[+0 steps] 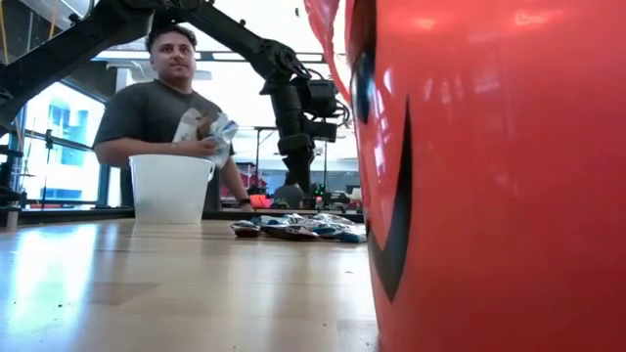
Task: Organize candy in baskets
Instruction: Put the brown chocolate into the orange bucket
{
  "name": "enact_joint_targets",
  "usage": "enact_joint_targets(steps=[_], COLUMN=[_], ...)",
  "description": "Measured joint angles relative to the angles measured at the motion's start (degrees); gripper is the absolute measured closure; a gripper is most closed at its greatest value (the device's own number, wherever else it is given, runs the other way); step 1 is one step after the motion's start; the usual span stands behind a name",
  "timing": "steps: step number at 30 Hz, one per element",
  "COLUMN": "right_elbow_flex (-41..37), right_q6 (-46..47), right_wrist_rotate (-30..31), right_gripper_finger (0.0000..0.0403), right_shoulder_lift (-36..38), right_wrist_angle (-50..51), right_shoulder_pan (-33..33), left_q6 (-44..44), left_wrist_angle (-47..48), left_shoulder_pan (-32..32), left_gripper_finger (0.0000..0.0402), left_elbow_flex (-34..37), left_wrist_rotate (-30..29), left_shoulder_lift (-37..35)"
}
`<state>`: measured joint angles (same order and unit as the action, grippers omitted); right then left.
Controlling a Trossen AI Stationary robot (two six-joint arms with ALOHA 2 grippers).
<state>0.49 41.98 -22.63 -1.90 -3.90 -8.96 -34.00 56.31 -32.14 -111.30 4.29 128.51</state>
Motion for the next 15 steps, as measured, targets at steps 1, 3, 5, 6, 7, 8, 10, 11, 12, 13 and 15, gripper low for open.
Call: enact_joint_targets(steps=[1,3,5,6,7,8,10,11,12,13,15], right_elbow_flex=[-0.01,0.00,0.00,-0.02,0.00,-0.01,0.00,0.00,0.00,-0.01,0.00], right_q6=[0.00,0.00,0.00,0.00,0.01,0.00,0.02,0.00,0.01,0.00,0.02], right_wrist_rotate=[0.00,0.00,0.00,0.00,0.00,0.00,0.00,0.00,0.00,0.00,0.00], right_gripper_finger=[0.0265,0.0265,0.0265,0.0265,0.0265,0.0265,0.0265,0.0265,0.0265,0.0265,0.0265], right_shoulder_lift=[0.01,0.01,0.01,0.01,0.01,0.01,0.01,0.01,0.01,0.01,0.01], right_wrist_angle=[0.00,-0.02,0.00,-0.02,0.00,-0.02,0.00,-0.02,-0.01,-0.01,0.00], right_shoulder_pan=[0.00,0.01,-0.01,0.01,-0.01,0.01,-0.01,-0.01,0.00,0.00,0.01], left_q6=[0.02,0.25,0.73,0.90,1.10,1.42,2.14,2.30,2.32,2.34,3.01], left_wrist_angle=[0.25,0.85,1.58,1.95,2.13,2.19,2.46,2.47,2.48,2.49,2.76], left_shoulder_pan=[0.00,0.00,0.02,0.02,0.02,0.02,0.07,0.11,0.16,0.19,0.29], left_gripper_finger=[0.0249,0.0249,0.0249,0.0249,0.0249,0.0249,0.0249,0.0249,0.0249,0.0249,0.0249], left_elbow_flex=[-0.31,-0.73,-0.73,-0.73,-0.73,-0.73,-0.73,-0.73,-0.73,-0.73,-0.73], left_wrist_rotate=[-0.02,-0.04,-0.04,-0.04,-0.04,-0.04,-0.03,-0.04,-0.04,-0.04,-0.04], left_shoulder_lift=[0.00,0.00,0.00,0.00,0.00,0.00,0.00,0.00,0.00,0.00,0.00])
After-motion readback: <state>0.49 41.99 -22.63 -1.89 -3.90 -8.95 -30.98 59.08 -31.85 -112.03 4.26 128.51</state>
